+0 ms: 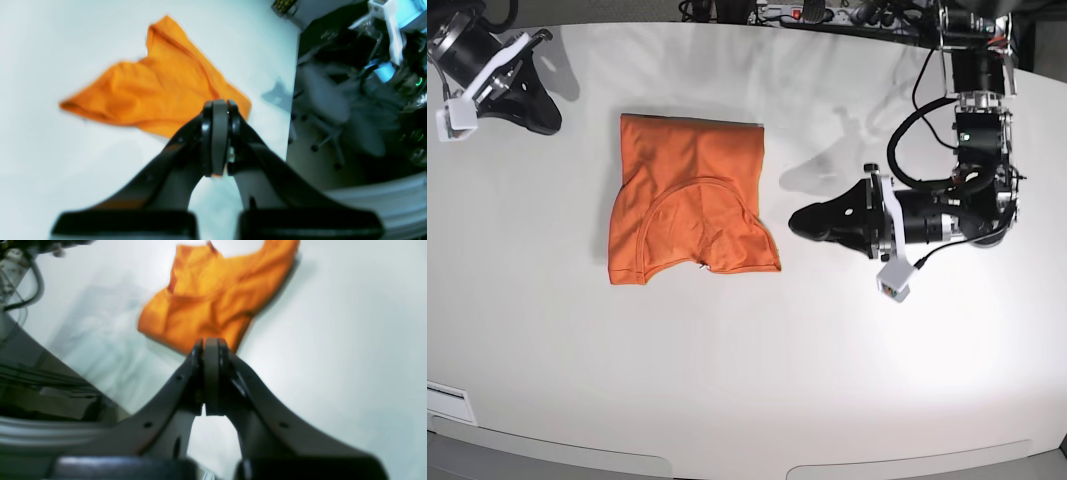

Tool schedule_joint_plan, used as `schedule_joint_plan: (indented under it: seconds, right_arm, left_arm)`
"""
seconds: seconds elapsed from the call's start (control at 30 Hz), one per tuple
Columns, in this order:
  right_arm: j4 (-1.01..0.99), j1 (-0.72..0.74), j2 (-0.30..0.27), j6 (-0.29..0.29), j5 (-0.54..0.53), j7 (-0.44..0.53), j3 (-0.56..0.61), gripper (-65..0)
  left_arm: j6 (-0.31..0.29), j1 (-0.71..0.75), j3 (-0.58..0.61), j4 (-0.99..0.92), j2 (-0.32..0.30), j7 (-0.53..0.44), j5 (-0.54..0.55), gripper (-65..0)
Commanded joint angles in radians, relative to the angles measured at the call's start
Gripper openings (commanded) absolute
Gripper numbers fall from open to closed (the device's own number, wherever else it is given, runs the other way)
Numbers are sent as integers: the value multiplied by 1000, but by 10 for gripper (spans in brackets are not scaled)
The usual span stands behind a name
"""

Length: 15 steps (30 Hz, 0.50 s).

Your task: Fold the T-shirt properly

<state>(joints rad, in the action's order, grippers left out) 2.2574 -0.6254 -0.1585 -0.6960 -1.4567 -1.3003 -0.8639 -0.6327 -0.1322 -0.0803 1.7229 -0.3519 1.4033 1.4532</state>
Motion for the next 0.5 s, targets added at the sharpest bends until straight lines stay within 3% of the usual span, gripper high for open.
schedule_joint_plan:
  seconds: [0.0,0.3,0.47]
  right_arm:
    - [26,-36,-7,-2,-27,19,-27,-650]
    - [42,-306,-2,-2,-27,-45,-172,-650]
    - [21,-430,15,-2,-27,-96,-170,-650]
  left_arm:
    - [-2,29,-13,71,-23,-7,30,-650]
    - [8,568,-190,537,-161,-7,30,-650]
    - [9,913,-298,633,-163,-7,30,-650]
